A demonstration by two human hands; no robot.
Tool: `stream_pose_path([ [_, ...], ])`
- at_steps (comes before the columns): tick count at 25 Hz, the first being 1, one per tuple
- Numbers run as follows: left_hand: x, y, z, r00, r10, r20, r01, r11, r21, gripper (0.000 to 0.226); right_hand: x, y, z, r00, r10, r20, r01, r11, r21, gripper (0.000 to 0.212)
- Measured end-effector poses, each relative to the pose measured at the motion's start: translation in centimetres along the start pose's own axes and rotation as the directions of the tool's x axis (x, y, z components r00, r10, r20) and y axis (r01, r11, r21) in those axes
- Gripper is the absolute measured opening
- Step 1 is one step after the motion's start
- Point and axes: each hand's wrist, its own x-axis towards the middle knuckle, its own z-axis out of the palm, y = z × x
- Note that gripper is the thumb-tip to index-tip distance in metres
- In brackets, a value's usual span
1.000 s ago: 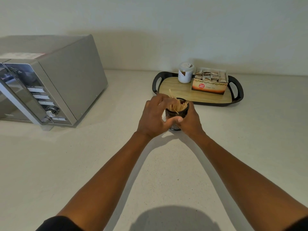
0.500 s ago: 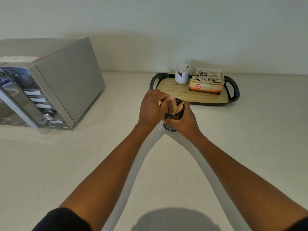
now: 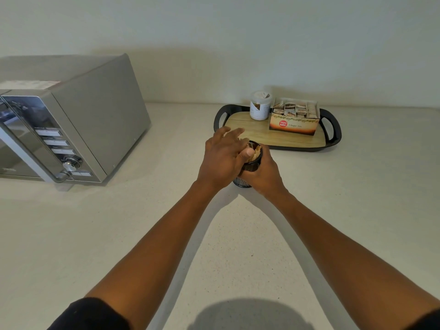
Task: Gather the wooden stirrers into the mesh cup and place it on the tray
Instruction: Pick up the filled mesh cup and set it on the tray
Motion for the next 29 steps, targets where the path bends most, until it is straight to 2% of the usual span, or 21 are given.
stream_pose_path([
  [2,-0.2,-0.1,0.2,1.0,-0.01,-0.023,0.009,0.999,-0.041,0.065,0.1,0.0,0.0,1.0,-0.004,-0.015,0.004,1.0,0.004,0.087],
  [5,-0.8,-0.5,0.3,0.976,-0.211,-0.059,0.188,0.946,-0.263,0.077,0.3,-0.1,0.0,0.999,0.021,-0.051,-0.02,1.0,0.018,0.089],
  [7,-1.6,-1.3,0.3,0.958,-0.283,0.054,0.279,0.868,-0.411,0.085,0.2,0.2,0.0,0.999,0.014,-0.033,-0.014,1.0,-0.006,0.089],
  [10,-2.6,-2.3,0.2,0.936,-0.242,0.256,0.347,0.763,-0.545,0.095,0.0,0.4,-0.1,0.999,0.01,-0.037,-0.01,1.0,0.001,0.086],
  [14,-2.7,-2.7,0.3,0.926,-0.199,0.322,0.353,0.761,-0.545,0.105,0.0,0.2,0.2,0.999,-0.013,-0.034,0.014,1.0,0.018,0.089],
  [21,-2.0,-3.2,0.3,0.946,-0.196,0.256,0.301,0.824,-0.481,0.115,-0.4,0.7,0.6,1.0,-0.027,-0.012,0.027,1.0,0.002,0.089],
  [24,-1.7,-3.1,0.1,0.942,-0.206,0.265,0.308,0.845,-0.438,0.111,-0.6,0.9,0.7,1.0,-0.017,0.021,0.018,0.999,-0.032,0.089],
  [26,-1.4,-2.8,0.2,0.939,-0.188,0.287,0.29,0.883,-0.369,0.1,-0.7,0.9,0.9,1.0,-0.02,0.018,0.021,0.998,-0.056,0.087],
  [29,-1.5,-2.3,0.2,0.941,-0.103,0.323,0.193,0.946,-0.261,0.087,-0.9,0.8,1.3,0.998,-0.043,0.047,0.047,0.996,-0.082,0.083],
])
